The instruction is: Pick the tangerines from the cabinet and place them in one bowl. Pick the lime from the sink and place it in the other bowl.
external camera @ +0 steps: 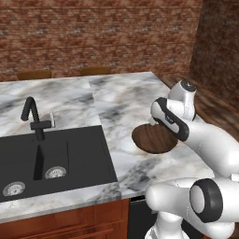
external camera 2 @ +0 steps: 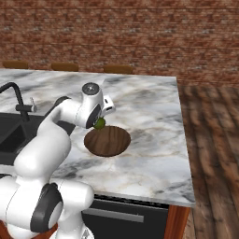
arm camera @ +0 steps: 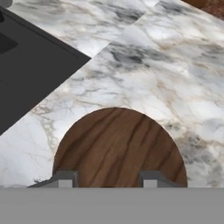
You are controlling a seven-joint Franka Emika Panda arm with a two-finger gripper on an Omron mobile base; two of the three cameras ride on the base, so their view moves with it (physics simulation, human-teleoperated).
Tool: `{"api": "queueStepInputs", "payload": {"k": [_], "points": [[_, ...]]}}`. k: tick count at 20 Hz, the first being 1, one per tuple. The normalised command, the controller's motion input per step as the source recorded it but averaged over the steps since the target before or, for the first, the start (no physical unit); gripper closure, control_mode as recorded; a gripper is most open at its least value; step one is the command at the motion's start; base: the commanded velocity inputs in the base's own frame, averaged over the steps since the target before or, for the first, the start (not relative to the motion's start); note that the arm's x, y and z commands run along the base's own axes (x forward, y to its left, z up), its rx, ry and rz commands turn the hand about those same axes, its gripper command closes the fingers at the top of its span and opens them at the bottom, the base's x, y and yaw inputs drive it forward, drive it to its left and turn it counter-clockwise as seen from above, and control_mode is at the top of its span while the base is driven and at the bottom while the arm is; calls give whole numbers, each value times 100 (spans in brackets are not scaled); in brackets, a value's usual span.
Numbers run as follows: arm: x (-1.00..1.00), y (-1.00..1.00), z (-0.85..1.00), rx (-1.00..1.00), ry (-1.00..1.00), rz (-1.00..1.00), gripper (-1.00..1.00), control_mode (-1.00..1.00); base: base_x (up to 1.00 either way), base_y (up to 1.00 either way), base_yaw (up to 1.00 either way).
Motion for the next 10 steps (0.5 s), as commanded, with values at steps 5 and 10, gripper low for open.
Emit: {"api": "queueStepInputs", "payload": {"k": [5, 10], "points": [[0, 0, -31, -1, 3, 0, 100, -100, 0, 0, 0], [8, 0, -26, 0, 2, 0, 100, -100, 0, 0, 0]]}}
